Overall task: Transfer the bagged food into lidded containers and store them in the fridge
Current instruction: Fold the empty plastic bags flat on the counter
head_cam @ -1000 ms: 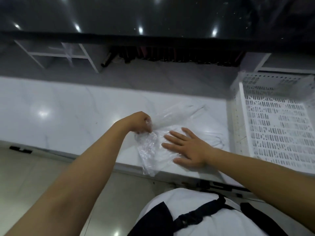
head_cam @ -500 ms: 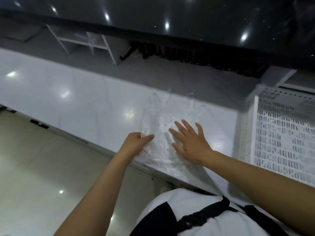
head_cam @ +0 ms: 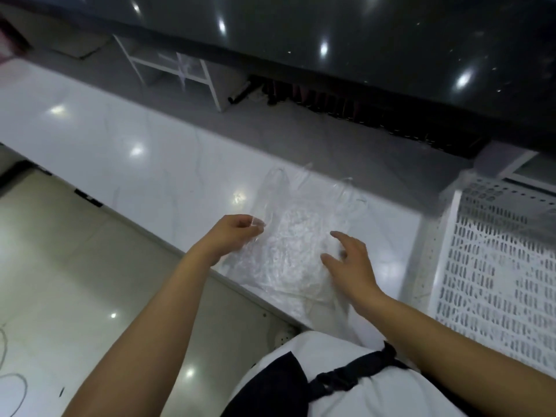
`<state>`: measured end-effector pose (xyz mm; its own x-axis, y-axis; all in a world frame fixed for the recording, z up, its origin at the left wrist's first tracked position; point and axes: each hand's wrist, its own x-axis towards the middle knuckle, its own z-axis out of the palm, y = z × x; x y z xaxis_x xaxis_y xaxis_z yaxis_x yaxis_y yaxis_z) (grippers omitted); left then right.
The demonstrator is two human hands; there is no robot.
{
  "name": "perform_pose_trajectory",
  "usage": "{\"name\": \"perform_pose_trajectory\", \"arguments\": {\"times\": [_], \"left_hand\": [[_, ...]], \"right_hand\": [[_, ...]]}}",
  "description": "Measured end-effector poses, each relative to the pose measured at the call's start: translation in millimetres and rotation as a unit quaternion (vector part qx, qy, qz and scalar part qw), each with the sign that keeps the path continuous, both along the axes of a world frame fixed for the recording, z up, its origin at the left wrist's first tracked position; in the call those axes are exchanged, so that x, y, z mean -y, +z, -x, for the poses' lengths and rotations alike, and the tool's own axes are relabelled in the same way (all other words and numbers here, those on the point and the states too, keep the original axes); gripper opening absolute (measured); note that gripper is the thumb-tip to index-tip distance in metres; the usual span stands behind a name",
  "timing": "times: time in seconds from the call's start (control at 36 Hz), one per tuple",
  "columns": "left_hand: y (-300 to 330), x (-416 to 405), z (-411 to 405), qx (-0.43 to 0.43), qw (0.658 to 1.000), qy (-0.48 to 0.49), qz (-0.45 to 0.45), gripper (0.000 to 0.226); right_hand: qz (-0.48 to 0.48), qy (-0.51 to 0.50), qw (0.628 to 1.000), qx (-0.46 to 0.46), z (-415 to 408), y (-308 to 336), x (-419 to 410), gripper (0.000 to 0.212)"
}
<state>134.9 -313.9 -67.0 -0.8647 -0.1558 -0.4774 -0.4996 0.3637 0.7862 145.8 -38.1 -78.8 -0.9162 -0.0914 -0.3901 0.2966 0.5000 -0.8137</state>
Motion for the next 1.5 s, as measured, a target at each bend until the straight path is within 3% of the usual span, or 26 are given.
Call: {"name": "perform_pose_trajectory", "arguments": {"times": [0.11,0.28,0.64,0.89,1.0,1.06,1.17,1.31,1.42,1.5], "left_hand": [[0,9,-3,-0.012,1.000,0.008,0.007,0.004],[4,6,7,-0.023,0.998,0.002,0.054,0.005],[2,-6,35,-0.019,0.996,-0.027,0.081,0.014],[0,0,41,-0.014,0.997,-0.049,0.064,0.013],[7,4,34,-0.017,0.992,-0.066,0.106,0.037],[8,3,19,-0.053,0.990,-0.016,0.128,0.044],[4,-10,-36,-0.147,0.971,0.159,0.103,0.031],[-11,-41,-104,-0.085,0.978,0.189,0.024,0.028],[-14,-63,-124,-0.046,0.984,0.167,-0.035,0.031],[-10,-75,-119,-0.023,0.986,0.145,-0.073,0.030]], "right_hand": [[0.164,-0.124,0.959,0.197,9,11,-2,0.025],[0.178,-0.128,0.933,0.285,-1,12,1,0.010],[0.160,-0.054,0.935,0.311,-15,16,-11,0.032],[0.160,0.031,0.937,0.309,-31,23,-10,0.027],[0.185,0.039,0.933,0.306,-38,23,-10,0.026],[0.215,0.030,0.927,0.304,-39,22,-11,0.026],[0.261,0.011,0.920,0.292,-40,20,-13,0.026],[0.291,-0.047,0.914,0.278,-31,14,-12,0.025],[0.230,-0.061,0.939,0.248,-22,11,-11,0.015],[0.064,0.016,0.991,0.118,-23,7,-16,0.010]]}}
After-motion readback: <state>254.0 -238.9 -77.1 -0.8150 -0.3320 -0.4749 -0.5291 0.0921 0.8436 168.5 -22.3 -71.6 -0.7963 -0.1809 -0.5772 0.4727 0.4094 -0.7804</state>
